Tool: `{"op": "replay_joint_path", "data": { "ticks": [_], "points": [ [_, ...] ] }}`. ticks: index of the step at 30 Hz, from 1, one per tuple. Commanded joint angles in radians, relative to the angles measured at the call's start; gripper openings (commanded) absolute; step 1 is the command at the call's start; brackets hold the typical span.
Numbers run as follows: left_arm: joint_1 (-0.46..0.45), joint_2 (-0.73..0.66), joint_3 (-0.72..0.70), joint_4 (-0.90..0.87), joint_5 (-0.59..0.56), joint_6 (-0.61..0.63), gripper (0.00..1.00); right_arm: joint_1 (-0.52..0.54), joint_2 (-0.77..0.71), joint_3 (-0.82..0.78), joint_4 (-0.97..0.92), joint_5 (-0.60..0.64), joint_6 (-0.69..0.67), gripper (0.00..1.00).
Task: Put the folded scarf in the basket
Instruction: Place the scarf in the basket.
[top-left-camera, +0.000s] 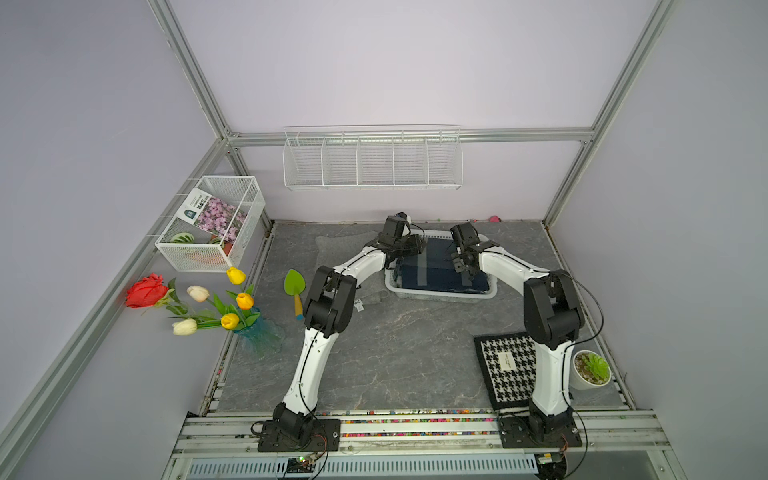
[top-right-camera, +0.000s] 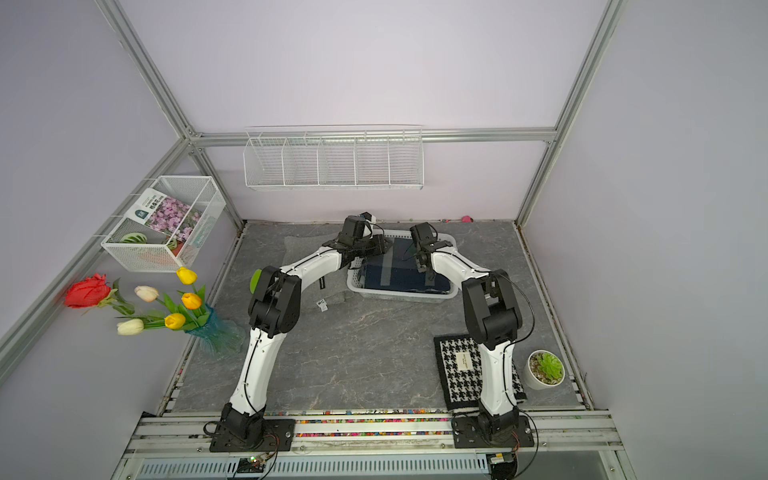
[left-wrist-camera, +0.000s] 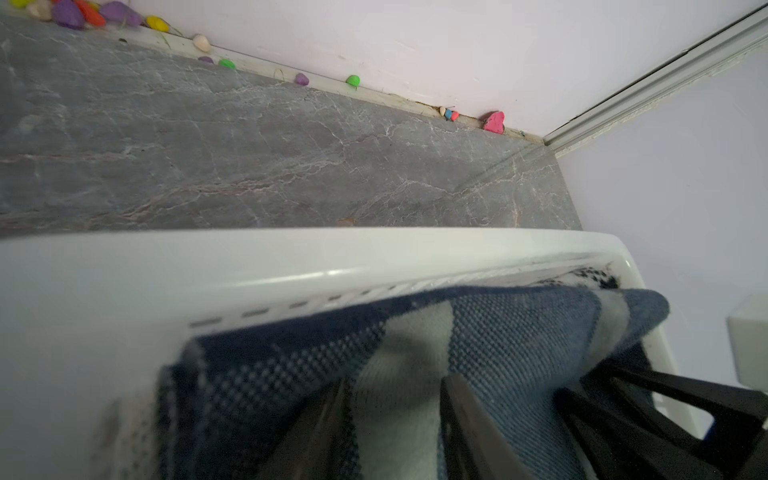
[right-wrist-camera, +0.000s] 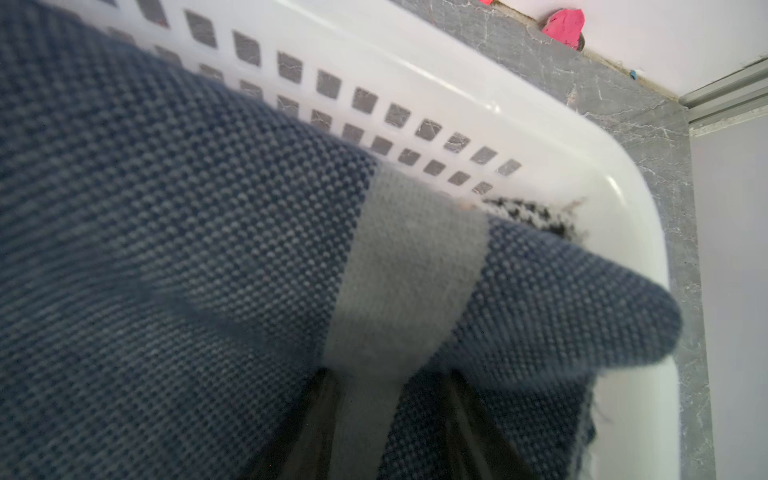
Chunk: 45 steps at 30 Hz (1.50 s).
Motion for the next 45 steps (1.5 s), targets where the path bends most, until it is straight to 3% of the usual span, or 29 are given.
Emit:
{"op": "replay_joint_path", "data": {
  "ticks": [1, 11, 18, 24, 31, 45],
  "points": [
    [0.019, -0.054, -0.035, -0.020, -0.035, 0.010, 0.43, -0.011, -0.088, -0.054, -0.008, -0.024, 0.030, 0.47],
    [-0.025, -0.133, -0.073, 0.002, -0.043, 0.023, 0.46, 0.099, -0.237, -0.100, -0.080, 0.062, 0.022, 0.46],
    [-0.027, -0.124, -0.129, 0.032, -0.042, 0.016, 0.46, 0.104, -0.226, -0.146, -0.130, 0.123, 0.039, 0.32],
    [-0.018, -0.083, -0.117, 0.016, -0.050, 0.014, 0.46, 0.026, -0.102, -0.111, -0.250, 0.027, 0.104, 0.28],
    [-0.004, -0.095, -0.130, 0.002, -0.068, 0.025, 0.46, 0.021, -0.055, -0.059, -0.324, -0.071, 0.111, 0.28],
    [-0.025, -0.315, -0.211, 0.012, -0.069, 0.029, 0.49, 0.075, -0.347, -0.208, -0.215, 0.003, 0.132, 0.32]
  ]
}}
